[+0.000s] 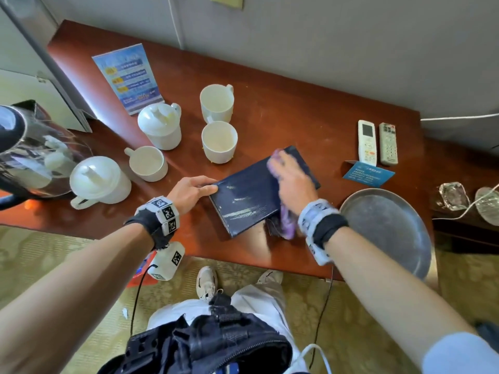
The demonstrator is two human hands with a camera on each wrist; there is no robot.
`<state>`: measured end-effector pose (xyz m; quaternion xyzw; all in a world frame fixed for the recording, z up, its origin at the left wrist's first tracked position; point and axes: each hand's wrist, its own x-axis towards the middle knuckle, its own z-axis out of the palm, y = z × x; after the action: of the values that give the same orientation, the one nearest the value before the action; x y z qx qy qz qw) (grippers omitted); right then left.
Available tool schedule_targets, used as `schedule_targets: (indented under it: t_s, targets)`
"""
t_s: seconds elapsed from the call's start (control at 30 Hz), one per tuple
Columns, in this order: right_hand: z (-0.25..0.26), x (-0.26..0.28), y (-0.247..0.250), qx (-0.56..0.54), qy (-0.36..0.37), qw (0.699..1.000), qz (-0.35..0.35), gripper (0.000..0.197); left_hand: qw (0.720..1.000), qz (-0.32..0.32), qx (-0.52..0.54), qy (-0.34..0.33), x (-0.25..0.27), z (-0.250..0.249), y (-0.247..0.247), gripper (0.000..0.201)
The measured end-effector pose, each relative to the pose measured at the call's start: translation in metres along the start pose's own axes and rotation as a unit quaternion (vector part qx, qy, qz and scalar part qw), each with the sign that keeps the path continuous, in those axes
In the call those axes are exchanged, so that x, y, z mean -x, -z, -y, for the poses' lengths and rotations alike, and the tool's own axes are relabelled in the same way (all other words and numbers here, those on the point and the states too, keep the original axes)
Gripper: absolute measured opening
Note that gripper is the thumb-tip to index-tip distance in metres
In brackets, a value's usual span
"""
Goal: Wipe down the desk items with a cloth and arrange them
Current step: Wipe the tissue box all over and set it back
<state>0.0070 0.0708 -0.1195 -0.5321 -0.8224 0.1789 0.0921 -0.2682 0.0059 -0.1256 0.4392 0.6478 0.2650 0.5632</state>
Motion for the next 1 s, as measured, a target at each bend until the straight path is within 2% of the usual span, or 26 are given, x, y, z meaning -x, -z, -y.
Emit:
schedule_targets:
  t_s: [0.07, 0.13, 0.2, 0.3, 0.37, 0.43, 0.53, 0.63, 0.7, 0.77, 0.83, 0.93, 1.0]
  targets:
    - [-0.021, -0.016, 0.02, 0.014, -0.08, 0.997, 0.019, 0.066, 1.0, -0.003, 0.006, 0.0, 0.0, 0.0, 0.0, 0.016]
    - [-0.023, -0.019, 0.015, 0.011, -0.103, 0.995, 0.012, 0.061, 1.0, -0.003, 0.019, 0.005, 0.0, -0.002, 0.0, 0.015]
    - [-0.004, -0.012, -0.003, 0.008, -0.066, 0.998, -0.009, 0.055, 1.0, -0.005, 0.025, 0.009, 0.0, -0.003, -0.001, 0.015]
    - [0.039, 0.012, -0.034, -0.035, 0.059, 0.997, 0.023, 0.051, 1.0, -0.009, -0.003, 0.011, -0.004, -0.011, 0.001, 0.013]
    - [0.05, 0.018, -0.033, -0.043, 0.08, 0.996, 0.006, 0.048, 0.999, 0.005, -0.027, 0.019, -0.008, -0.019, 0.004, 0.014]
    - [0.036, 0.008, -0.019, -0.036, 0.025, 0.999, -0.012, 0.055, 0.998, 0.018, -0.049, 0.029, -0.01, -0.023, 0.006, 0.016]
    - [0.005, -0.009, 0.005, -0.012, -0.077, 0.997, 0.015, 0.065, 0.995, 0.005, -0.1, 0.026, -0.006, -0.022, 0.003, 0.024]
    - [-0.006, -0.013, 0.016, 0.04, -0.074, 0.996, 0.017, 0.066, 0.994, 0.023, -0.106, 0.034, -0.001, -0.019, -0.005, 0.053]
    - [-0.011, -0.013, 0.01, 0.021, -0.075, 0.997, 0.012, 0.07, 0.994, 0.026, -0.099, 0.036, 0.0, -0.012, -0.005, 0.061]
    - [-0.009, -0.012, -0.003, 0.002, -0.061, 0.998, -0.01, 0.067, 0.995, 0.013, -0.093, 0.031, 0.001, -0.006, -0.001, 0.044]
    - [0.006, -0.002, -0.02, -0.032, -0.025, 0.999, -0.03, 0.055, 0.996, 0.007, -0.085, 0.026, 0.002, -0.002, 0.001, 0.025]
    - [0.035, 0.023, -0.037, -0.076, 0.06, 0.995, -0.02, 0.053, 0.999, 0.001, -0.038, 0.022, -0.001, -0.002, 0.0, 0.018]
    - [0.03, 0.026, -0.033, -0.086, 0.065, 0.994, -0.021, 0.062, 1.0, 0.0, -0.017, 0.016, -0.001, -0.003, 0.0, 0.02]
